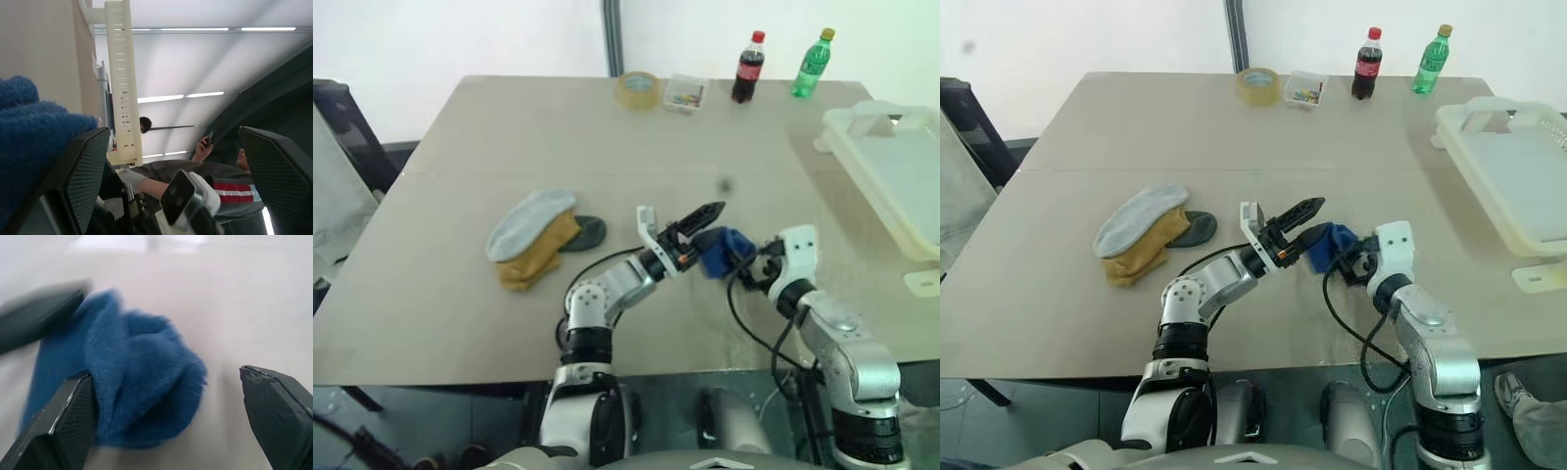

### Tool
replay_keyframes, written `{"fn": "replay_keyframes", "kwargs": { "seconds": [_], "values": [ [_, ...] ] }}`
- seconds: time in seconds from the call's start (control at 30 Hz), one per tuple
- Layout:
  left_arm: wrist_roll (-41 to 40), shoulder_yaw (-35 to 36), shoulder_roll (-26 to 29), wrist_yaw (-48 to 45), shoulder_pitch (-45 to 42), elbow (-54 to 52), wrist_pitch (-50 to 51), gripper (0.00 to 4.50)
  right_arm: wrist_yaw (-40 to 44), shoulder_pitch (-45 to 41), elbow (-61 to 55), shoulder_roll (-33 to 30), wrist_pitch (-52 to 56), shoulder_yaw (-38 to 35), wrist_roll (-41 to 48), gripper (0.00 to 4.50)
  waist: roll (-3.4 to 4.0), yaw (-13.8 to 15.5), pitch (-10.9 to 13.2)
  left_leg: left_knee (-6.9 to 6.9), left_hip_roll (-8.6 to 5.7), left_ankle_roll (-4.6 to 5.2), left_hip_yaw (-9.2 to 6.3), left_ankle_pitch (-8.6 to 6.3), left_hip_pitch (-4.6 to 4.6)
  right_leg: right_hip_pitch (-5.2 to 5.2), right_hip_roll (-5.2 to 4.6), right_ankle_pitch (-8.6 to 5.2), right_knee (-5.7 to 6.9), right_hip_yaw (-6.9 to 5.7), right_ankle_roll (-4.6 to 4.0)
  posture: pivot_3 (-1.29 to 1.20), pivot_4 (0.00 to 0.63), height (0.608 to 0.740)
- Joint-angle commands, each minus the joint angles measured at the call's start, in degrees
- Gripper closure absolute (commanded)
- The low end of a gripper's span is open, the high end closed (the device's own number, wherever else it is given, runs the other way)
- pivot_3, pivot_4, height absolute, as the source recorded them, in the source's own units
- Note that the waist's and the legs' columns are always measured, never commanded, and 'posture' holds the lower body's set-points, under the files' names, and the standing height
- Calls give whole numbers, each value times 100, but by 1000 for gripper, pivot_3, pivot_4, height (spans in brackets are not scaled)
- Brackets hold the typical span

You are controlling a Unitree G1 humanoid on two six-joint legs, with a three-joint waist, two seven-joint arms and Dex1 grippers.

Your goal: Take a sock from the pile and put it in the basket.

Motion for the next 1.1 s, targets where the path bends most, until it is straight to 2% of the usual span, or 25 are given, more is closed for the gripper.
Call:
{"fn": "replay_keyframes", "kwargs": {
  "seconds": [0.03, 0.23, 0.27, 0.4, 0.43, 0.47, 0.5, 0.53, 0.6, 0.63, 0.8, 0.93, 1.03, 1.1],
  "values": [
    [46, -7, -17, -66, -22, -103, -19, 0, -137, -259, -193, 396, 798, -602, 975, 16, 1, 1, 0, 0, 1, 0, -2, 0, 0, 0, 0, 0, 1, -2, 0, 0, 150, 740],
    [98, 21, 21, -87, -99, -73, -31, 0, -388, -327, 41, 650, 1845, -798, 1592, 16, 4, -2, -1, -1, 1, 0, -2, 0, -3, 0, 0, 0, 0, -4, -1, 0, 150, 740],
    [105, 26, 33, -87, -108, -83, -32, 0, -488, -332, 107, 734, 1903, -872, 1638, 258, 4, -8, -1, -1, 1, 0, -3, 0, -2, 0, 0, 0, 0, -4, -1, 0, 150, 740],
    [89, 56, 84, -60, -114, -126, -20, 0, -674, -414, 273, 973, 2026, -1103, 1891, 1590, 5, -27, -2, -1, 3, 0, -3, 0, 4, 1, 3, 0, 6, -4, -1, 0, 150, 740],
    [83, 63, 99, -48, -105, -147, -16, 0, -708, -428, 328, 1023, 2042, -1157, 1955, 2306, 5, -40, -2, -1, 3, 0, -3, 0, 4, 1, 3, 0, 6, -3, -1, 0, 150, 740],
    [81, 70, 115, -38, -96, -164, -13, 0, -736, -433, 381, 1054, 2053, -1187, 1997, 2602, 5, -46, -2, -1, 4, 0, -2, 0, 4, 1, 4, 0, 6, -3, -1, 0, 150, 740],
    [85, 76, 140, -12, -82, -197, -7, 0, -751, -430, 454, 1095, 2055, -1206, 2044, 3207, 5, -56, -2, -1, 4, 0, -2, 0, 4, 1, 4, 0, 6, -2, -1, 0, 150, 740],
    [88, 82, 159, 2, -76, -213, 0, 0, -763, -427, 502, 1114, 2051, -1205, 2072, 3439, 5, -98, -2, -1, 5, 0, -1, 0, 4, 1, 4, 0, 7, -2, -1, 0, 150, 740],
    [63, 96, 210, 33, -67, -275, 26, 0, -824, -439, 591, 1194, 2031, -1224, 2193, 4232, 5, -144, -3, -1, 5, 0, -2, 0, 4, 1, 4, 0, 7, -2, -1, 0, 150, 740],
    [73, 88, 249, 34, -70, -307, 35, 0, -861, -458, 624, 1228, 2015, -1241, 2262, 4391, 5, -147, -3, -1, 5, 0, -2, 0, 7, 3, 5, 0, 8, -1, -1, 0, 150, 740],
    [981, -594, 706, -439, 86, -1021, -341, 0, -1289, -759, 819, 1566, 1795, -1796, 2962, 4391, 6, -158, -2, -1, 10, 0, 0, 0, 18, 12, 9, 0, 10, 0, -1, 0, 150, 740],
    [1709, -1177, 1068, -960, 247, -1502, -736, 0, -1605, -927, 913, 1526, 1711, -2038, 3547, 4391, 9, -151, 0, -4, 21, -2, 9, 0, 17, 8, 9, 1, 12, 5, -4, 0, 150, 740],
    [2357, -1496, 1381, -1376, 326, -1820, -1344, 0, -1999, -995, 945, 1367, 1577, -2130, 3800, 4391, 13, -147, 2, -6, 24, -2, 16, 0, 13, 2, 8, 1, 8, 11, -4, 0, 150, 740],
    [3349, -2032, 1794, -1735, 346, -1991, -2241, 0, -2175, -1073, 881, 1093, 1526, -2129, 3889, 4391, 21, -149, 7, -6, 24, -1, 19, 0, 11, -1, 8, 1, 8, 12, -4, 0, 150, 740]
  ]
}}
